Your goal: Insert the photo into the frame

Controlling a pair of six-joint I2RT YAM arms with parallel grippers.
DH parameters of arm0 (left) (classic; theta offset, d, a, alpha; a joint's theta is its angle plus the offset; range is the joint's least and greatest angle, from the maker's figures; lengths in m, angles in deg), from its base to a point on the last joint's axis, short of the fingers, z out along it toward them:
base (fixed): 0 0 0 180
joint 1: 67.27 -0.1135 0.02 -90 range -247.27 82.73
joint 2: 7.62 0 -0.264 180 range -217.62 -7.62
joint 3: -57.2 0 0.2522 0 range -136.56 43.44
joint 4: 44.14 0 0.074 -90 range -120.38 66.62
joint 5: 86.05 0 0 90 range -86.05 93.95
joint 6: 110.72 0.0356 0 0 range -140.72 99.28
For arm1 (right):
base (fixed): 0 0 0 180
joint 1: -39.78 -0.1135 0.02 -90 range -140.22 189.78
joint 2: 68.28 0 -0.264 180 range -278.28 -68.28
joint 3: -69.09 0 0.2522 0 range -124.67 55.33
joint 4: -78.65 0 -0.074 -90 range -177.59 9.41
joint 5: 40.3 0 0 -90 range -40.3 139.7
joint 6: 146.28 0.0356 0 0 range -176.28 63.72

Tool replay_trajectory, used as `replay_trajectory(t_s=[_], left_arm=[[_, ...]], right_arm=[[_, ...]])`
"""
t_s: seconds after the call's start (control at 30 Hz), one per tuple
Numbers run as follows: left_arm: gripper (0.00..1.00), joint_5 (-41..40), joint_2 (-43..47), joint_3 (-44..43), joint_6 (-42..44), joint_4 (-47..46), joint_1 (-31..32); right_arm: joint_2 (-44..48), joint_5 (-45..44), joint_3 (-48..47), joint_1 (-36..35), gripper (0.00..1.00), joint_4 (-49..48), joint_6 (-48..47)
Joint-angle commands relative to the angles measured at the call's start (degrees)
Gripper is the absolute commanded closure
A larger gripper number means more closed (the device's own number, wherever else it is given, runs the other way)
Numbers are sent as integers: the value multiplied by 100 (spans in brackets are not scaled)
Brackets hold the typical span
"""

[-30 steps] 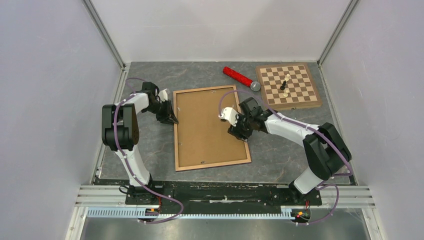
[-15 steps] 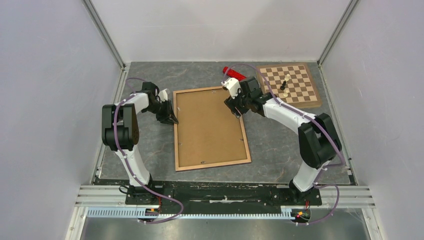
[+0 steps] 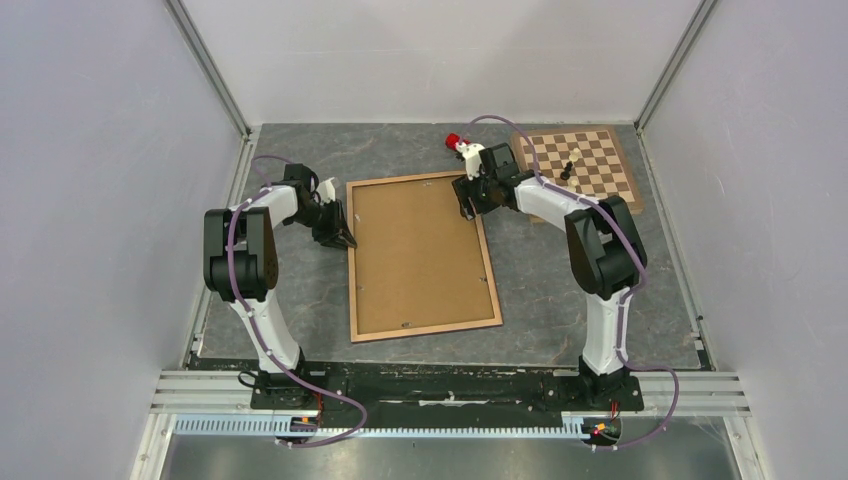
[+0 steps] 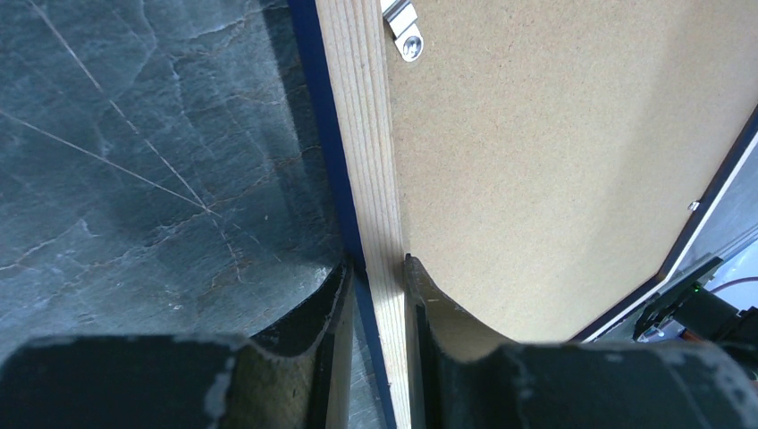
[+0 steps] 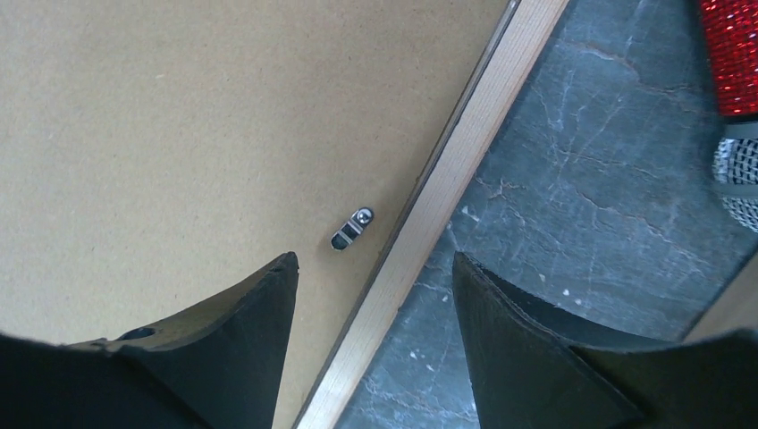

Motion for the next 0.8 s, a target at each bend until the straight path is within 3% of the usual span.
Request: replay_trajectory(t_s=[0.0,0.77], left_arm=[[98,-143,68,-80,107,-175,17],[98,-107,50,-85,107,-168,20]], right_arm=[[-189,196,-343,61,33,-218,475],[-529,24,-392,95,48,-319,441]])
